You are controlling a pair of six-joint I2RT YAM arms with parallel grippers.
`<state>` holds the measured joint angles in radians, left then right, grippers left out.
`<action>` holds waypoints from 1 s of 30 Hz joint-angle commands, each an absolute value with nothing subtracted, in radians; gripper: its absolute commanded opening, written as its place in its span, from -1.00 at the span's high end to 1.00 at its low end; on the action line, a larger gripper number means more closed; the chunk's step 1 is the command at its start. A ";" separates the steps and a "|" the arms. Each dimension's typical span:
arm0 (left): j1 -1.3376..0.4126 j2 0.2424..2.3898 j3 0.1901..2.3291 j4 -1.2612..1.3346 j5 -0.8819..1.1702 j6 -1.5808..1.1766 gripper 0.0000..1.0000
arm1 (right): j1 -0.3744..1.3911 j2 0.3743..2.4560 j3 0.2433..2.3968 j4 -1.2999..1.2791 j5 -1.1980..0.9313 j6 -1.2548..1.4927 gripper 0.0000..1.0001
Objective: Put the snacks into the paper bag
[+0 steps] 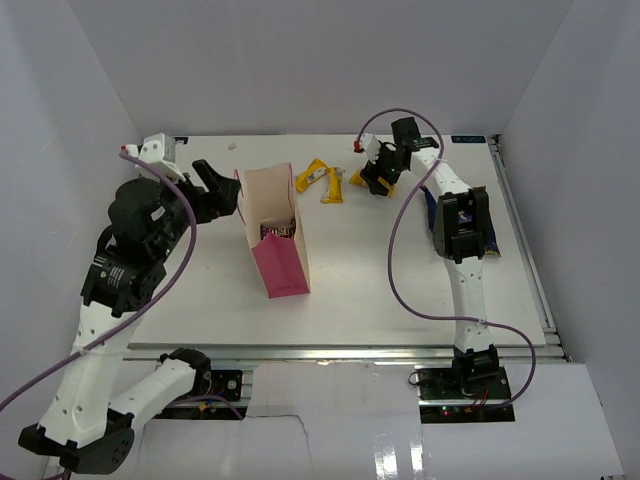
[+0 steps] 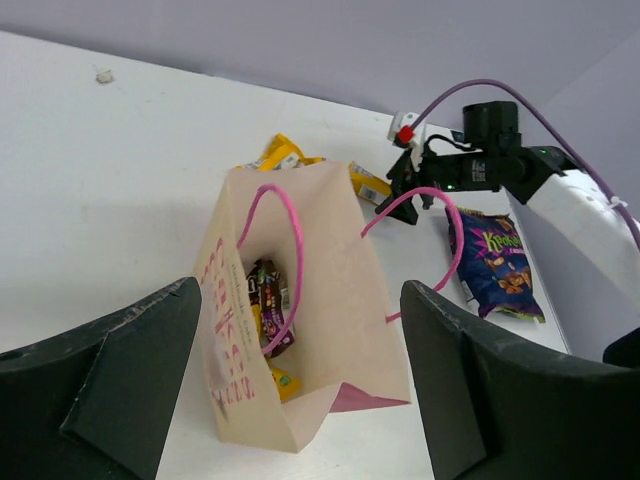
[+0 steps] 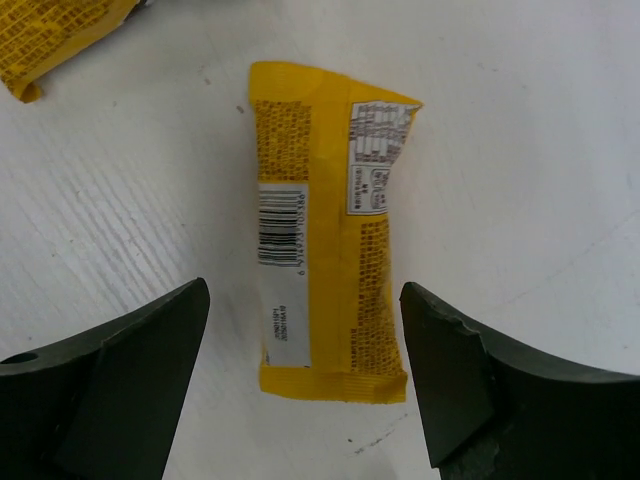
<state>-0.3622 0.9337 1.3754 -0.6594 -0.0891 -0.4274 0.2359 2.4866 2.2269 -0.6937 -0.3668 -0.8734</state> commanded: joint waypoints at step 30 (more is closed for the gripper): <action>-0.364 0.779 1.012 -0.646 -0.267 -0.598 -0.84 | 0.262 1.579 1.459 -0.028 -0.987 0.061 0.85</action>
<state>-0.3622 0.8009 1.0267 -0.6617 -0.2314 -0.5804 0.1745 1.7004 1.5230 -0.3237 -0.9207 -0.2356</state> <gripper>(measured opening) 0.914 0.242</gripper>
